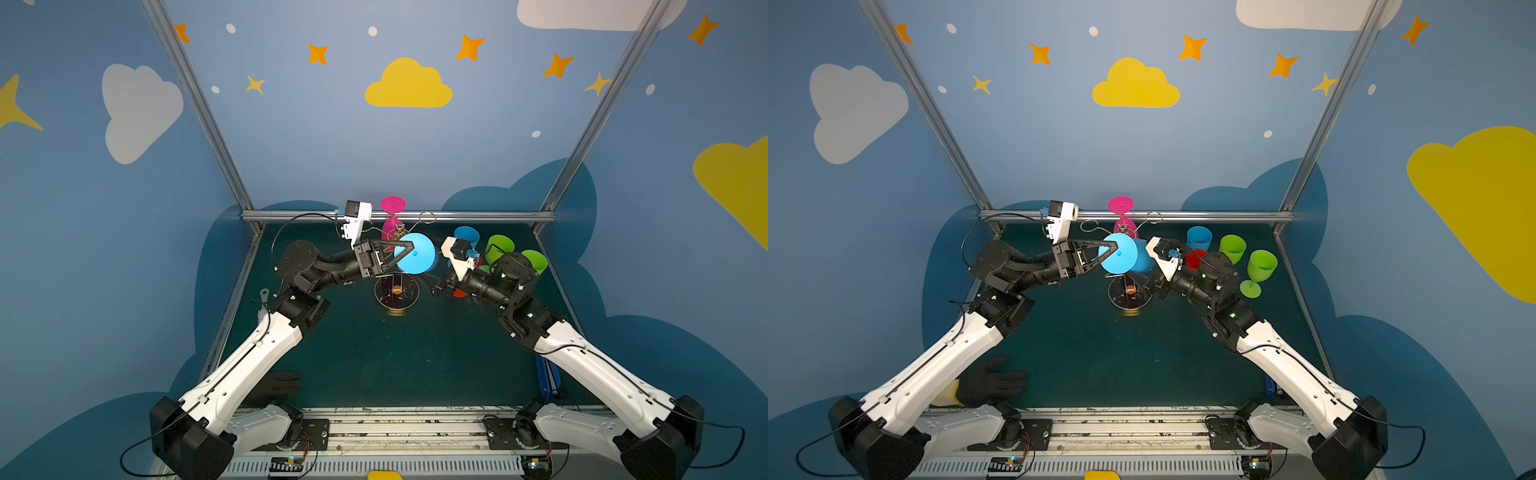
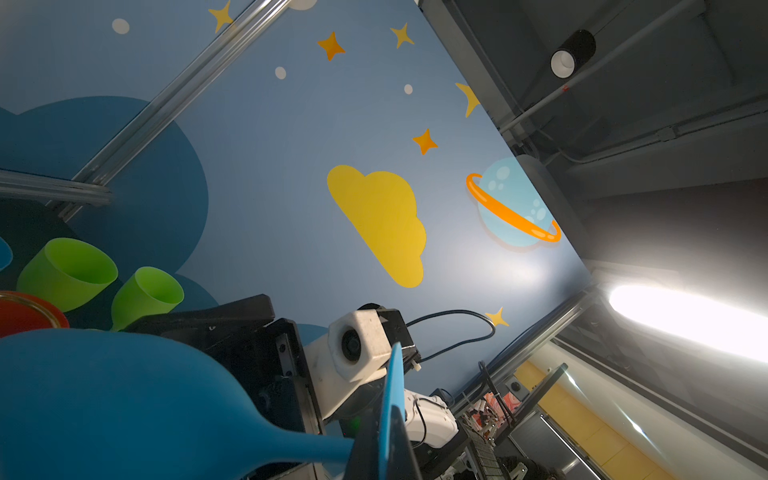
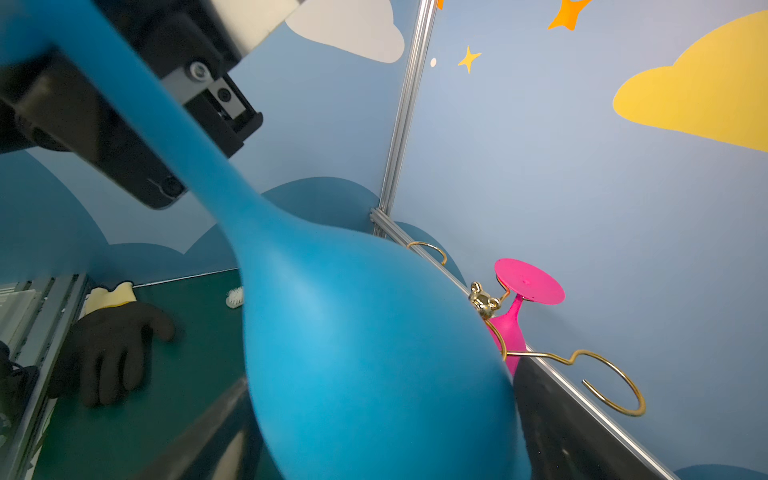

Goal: Take the wine glass off the wine glass rack
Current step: 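Close the left gripper on the blue glass's foot while the right gripper draws back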

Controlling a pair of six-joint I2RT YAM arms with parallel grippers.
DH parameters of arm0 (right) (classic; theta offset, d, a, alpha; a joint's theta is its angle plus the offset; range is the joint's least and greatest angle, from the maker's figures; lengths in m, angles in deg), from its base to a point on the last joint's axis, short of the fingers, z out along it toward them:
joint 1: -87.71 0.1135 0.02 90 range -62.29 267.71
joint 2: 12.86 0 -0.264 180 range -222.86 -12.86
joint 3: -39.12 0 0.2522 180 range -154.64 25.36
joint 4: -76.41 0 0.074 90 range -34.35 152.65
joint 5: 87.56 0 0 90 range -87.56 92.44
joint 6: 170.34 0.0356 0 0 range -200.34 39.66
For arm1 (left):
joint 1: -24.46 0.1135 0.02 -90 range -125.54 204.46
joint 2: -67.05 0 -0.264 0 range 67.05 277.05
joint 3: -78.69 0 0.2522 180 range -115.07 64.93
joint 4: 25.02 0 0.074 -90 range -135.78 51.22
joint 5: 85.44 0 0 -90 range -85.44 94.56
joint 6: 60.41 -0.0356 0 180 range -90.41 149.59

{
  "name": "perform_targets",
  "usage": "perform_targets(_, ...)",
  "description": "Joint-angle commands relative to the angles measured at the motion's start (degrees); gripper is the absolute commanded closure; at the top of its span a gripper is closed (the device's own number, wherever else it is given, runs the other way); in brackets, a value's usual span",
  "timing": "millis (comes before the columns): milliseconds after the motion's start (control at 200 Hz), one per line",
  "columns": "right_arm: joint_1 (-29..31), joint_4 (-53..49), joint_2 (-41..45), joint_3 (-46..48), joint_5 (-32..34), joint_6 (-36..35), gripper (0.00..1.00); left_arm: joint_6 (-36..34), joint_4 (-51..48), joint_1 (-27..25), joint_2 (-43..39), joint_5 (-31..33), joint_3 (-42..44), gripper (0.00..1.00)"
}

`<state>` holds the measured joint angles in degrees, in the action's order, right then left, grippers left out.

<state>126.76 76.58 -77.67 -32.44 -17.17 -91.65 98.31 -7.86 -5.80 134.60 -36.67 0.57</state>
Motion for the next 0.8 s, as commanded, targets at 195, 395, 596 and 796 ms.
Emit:
perform_targets(195,0.8,2.2,-1.3,-3.1,-2.2,2.6,0.11,2.0,5.2,-0.6,-0.5,-1.2,-0.1,0.97)
perform_targets(395,2.1,1.8,-0.9,-3.5,-1.3,1.1,0.11,2.6,5.4,-0.7,-0.3,-1.3,-0.1,0.97)
perform_targets(596,3.3,1.5,0.1,-2.9,2.1,-1.3,0.11,2.7,4.7,-0.7,-0.3,-1.5,-0.2,0.97)
perform_targets(796,3.4,0.7,-0.3,-2.1,3.4,-1.2,0.11,3.2,5.0,-0.7,-0.5,-1.9,-0.9,0.97)
